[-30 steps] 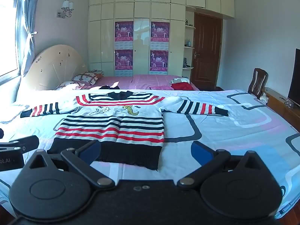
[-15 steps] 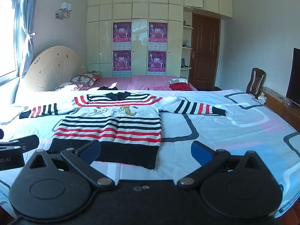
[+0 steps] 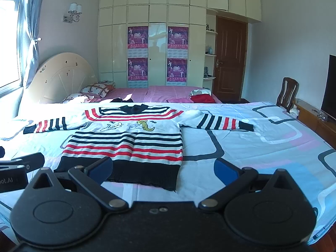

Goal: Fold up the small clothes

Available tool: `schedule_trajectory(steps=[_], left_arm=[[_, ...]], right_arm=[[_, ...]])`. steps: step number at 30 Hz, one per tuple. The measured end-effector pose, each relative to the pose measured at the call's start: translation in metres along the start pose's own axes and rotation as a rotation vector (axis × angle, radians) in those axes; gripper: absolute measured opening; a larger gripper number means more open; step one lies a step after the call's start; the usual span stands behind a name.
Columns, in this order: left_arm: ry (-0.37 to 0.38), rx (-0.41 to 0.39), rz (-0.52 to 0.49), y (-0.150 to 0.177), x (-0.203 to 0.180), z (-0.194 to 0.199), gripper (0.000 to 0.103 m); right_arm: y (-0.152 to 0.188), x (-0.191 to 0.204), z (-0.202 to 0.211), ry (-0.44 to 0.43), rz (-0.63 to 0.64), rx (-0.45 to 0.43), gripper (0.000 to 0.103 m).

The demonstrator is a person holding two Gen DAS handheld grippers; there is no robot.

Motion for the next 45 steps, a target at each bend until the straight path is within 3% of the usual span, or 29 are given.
schedule_trajectory(steps=[45], left_arm=[[-0.003,-0.011,0.001,-0.0036,-0.0071,0.0006,0.103]], right_arm=[[-0.0055,0.0010,0.0043,0.001,0.007,-0.004,0.103]])
Point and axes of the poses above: each gripper's, at about its wrist camera, not at the fingertips, and z roughly against the way its jaws point, x to its left, y to its underside, the point moved 8 cm from there along -z, roughly the way its jaws point, and after that the axes turned 5 degrees about x, right-handed, at the moved point
